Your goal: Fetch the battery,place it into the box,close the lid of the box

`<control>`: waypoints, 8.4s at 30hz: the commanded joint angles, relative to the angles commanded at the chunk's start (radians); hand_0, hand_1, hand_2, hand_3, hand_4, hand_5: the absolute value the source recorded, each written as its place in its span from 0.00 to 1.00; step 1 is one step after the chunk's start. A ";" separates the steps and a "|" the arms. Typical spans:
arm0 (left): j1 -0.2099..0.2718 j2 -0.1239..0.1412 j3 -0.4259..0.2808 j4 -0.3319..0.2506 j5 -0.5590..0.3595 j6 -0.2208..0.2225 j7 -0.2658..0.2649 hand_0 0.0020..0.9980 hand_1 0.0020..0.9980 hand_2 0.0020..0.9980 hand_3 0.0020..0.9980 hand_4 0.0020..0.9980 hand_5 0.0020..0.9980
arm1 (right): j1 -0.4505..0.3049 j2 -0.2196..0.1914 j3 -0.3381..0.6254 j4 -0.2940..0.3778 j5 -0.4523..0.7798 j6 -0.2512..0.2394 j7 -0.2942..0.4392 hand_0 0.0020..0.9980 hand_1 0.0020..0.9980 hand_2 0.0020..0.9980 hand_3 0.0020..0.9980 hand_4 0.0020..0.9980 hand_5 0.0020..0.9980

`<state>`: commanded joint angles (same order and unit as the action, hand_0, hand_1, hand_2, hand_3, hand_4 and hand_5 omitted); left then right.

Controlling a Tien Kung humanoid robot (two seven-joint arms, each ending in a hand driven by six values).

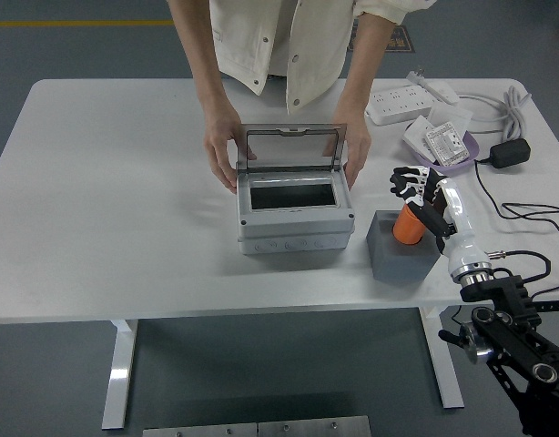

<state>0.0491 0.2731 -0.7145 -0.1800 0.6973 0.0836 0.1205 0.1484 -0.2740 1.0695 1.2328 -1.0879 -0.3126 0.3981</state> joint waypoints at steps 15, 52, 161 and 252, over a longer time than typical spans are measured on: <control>-0.002 -0.002 -0.021 0.000 0.021 0.000 0.003 0.65 0.72 0.63 0.60 0.63 0.35 | -0.002 -0.003 -0.021 -0.029 -0.013 0.001 -0.008 0.61 0.59 0.62 0.63 0.84 0.39; 0.001 -0.002 -0.026 0.000 0.019 0.008 -0.002 0.65 0.72 0.63 0.60 0.63 0.36 | -0.002 -0.008 -0.044 -0.038 0.009 -0.051 -0.022 0.36 0.32 0.31 0.30 0.00 0.00; -0.005 0.015 -0.154 0.000 0.160 0.026 0.029 0.65 0.72 0.64 0.61 0.64 0.40 | 0.706 0.170 -0.505 -0.279 -0.728 0.262 -0.497 0.18 0.22 0.24 0.25 0.00 0.00; -0.016 0.000 -0.177 0.000 0.221 0.017 0.044 0.65 0.72 0.63 0.60 0.62 0.35 | 0.818 0.094 -0.316 -0.260 -0.615 0.318 -0.542 0.56 0.46 0.51 0.55 1.00 0.89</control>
<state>0.0331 0.2729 -0.8916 -0.1800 0.9179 0.1004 0.1649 0.9663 -0.1804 0.7534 0.9727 -1.7027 0.0050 -0.1443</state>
